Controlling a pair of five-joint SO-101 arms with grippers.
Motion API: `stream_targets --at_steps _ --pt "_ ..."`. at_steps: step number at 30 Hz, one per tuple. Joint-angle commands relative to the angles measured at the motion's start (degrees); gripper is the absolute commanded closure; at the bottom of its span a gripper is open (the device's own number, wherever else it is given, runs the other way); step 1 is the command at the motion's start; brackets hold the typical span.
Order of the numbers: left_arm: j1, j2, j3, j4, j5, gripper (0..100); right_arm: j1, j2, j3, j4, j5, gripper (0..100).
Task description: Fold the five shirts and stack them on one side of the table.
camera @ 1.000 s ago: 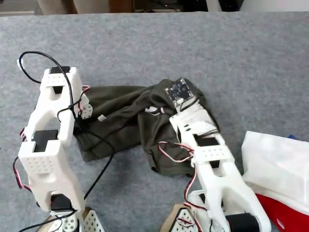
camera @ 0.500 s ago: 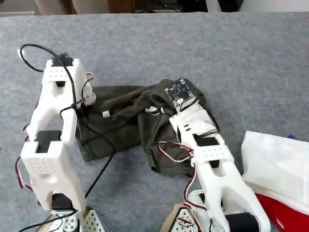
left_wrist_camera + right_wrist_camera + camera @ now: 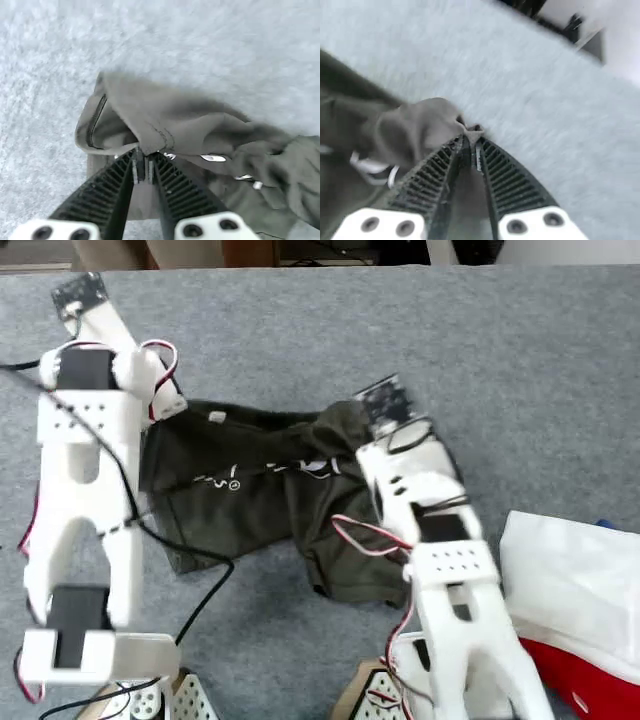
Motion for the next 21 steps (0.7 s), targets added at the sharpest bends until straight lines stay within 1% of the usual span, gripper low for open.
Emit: stream_targets --at_steps 1,5,7,12,16,19,21 --pt "1.7 -8.0 -5.4 0.7 -0.2 98 3.6 -11.6 -10.9 8.6 -3.1 99.5" --pt "1.9 -12.8 -10.1 0.8 -3.4 98 6.4 -18.8 -23.6 16.5 -4.2 99.5" --pt "1.8 -14.8 -12.2 1.4 -3.6 98 8.0 -20.1 -30.4 20.0 -4.3 99.5" --pt "1.8 -17.6 -21.2 8.2 -3.7 98 12.9 -20.4 -47.3 27.1 -4.3 99.5" --pt "1.4 -18.7 -29.1 12.0 -4.8 98 15.3 -20.3 -58.7 29.7 -4.3 99.5" --pt "1.4 -20.6 -32.6 12.5 -6.9 98 17.3 -19.6 -64.2 29.5 -4.0 99.5" --pt "1.4 -22.9 -32.8 12.5 -7.5 98 18.9 -18.5 -69.6 29.9 -4.0 99.5"
